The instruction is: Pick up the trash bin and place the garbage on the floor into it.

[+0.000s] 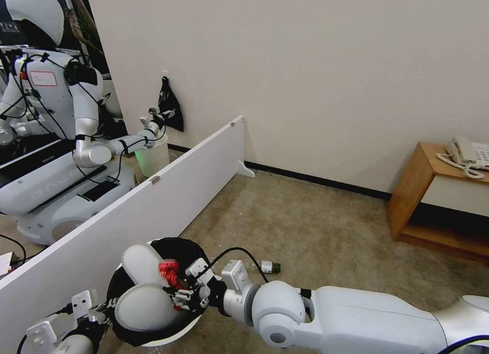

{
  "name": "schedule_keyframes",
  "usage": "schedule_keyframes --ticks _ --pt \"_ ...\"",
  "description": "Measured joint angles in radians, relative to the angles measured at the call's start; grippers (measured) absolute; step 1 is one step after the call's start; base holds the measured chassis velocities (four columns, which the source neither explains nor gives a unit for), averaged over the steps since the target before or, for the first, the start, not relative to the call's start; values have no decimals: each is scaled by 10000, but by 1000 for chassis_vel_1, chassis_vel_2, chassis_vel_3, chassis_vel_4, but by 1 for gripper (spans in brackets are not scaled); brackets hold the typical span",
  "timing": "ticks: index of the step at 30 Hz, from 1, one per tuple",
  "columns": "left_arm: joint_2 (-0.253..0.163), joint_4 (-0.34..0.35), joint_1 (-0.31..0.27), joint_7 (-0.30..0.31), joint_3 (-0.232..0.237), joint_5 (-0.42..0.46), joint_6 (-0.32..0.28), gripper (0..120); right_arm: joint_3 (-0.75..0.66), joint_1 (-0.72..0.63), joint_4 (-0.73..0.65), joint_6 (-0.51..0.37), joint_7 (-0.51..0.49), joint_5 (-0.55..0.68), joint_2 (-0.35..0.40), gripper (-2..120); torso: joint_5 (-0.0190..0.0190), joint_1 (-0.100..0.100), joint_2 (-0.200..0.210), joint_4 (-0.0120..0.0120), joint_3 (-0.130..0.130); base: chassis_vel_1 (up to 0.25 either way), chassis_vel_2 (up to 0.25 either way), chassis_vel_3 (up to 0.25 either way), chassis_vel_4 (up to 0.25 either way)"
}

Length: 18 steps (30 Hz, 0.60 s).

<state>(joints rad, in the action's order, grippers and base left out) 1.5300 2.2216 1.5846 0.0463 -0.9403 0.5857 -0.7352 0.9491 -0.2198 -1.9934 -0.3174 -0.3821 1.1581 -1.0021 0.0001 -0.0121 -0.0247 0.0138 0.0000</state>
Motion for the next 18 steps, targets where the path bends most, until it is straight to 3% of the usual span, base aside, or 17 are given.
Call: schedule_keyframes --ticks 6,18 --pt "9 -64 -44 -5 28 -41 0 2 -17 13 26 65 52 -76 22 92 0 0 -1 0 0 0 0 0 0" --pt "46 -156 -55 -27 43 -107 -1 2 -346 -23 -31 237 93 -92 -79 85 0 0 0 0 0 0 0 0 0"
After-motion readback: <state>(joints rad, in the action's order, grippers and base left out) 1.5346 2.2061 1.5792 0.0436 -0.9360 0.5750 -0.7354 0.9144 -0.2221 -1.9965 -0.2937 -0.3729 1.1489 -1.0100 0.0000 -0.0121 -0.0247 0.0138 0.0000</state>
